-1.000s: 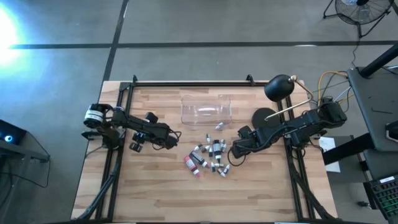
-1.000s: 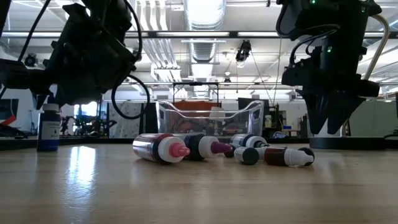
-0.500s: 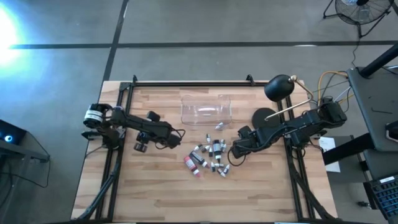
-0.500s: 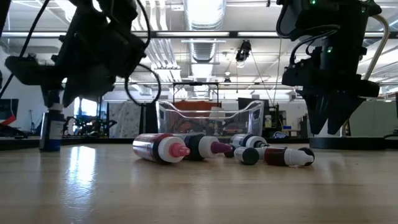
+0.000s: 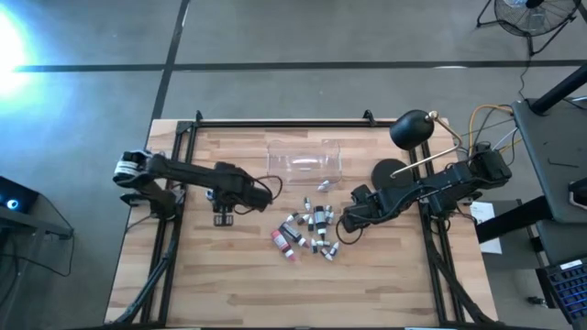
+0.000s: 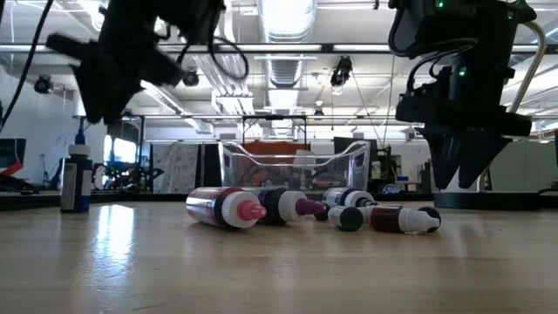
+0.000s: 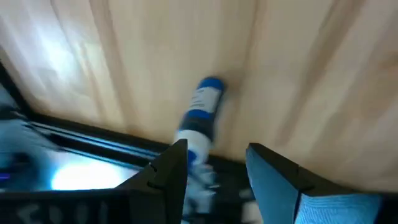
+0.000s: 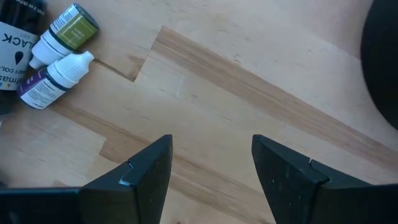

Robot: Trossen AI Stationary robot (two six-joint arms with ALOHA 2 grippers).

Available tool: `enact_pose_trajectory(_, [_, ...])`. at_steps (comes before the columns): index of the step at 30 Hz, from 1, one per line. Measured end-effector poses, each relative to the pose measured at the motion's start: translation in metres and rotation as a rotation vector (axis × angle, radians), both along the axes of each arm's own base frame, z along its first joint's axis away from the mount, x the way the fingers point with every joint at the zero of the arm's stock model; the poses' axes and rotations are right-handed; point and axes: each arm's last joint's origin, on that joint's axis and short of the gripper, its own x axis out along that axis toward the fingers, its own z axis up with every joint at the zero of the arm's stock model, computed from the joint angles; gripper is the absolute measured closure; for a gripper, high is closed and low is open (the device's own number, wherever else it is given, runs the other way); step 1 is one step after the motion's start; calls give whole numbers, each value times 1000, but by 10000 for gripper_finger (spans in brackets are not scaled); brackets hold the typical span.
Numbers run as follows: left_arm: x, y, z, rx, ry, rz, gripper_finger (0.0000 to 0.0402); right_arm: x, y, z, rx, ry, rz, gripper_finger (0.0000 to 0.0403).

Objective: Pick & Place food coloring
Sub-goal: Put the large blue food coloring bottle into the transparent bin

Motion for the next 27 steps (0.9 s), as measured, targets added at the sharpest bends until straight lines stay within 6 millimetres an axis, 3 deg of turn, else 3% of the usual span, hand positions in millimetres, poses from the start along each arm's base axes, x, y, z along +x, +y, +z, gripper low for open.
enact_pose_trajectory(3, [-9,3,22,-26,-144,211,264,0,0,0,1,1,0,188])
enact_pose_trajectory(7, [-41,11,42,-45,-318,494,264,0,0,-1,2,2,0,188])
enact_pose_trajectory(14, [-83,18,36,-78,-578,878,264,-1,0,-2,-6,7,23,188])
enact_pose_trajectory(19, [-98,18,19,-52,-560,948,264,-1,-1,-2,-7,7,25,188])
enact_pose_trajectory(27, [-108,18,18,13,-615,965,264,-1,0,-2,-3,1,4,188])
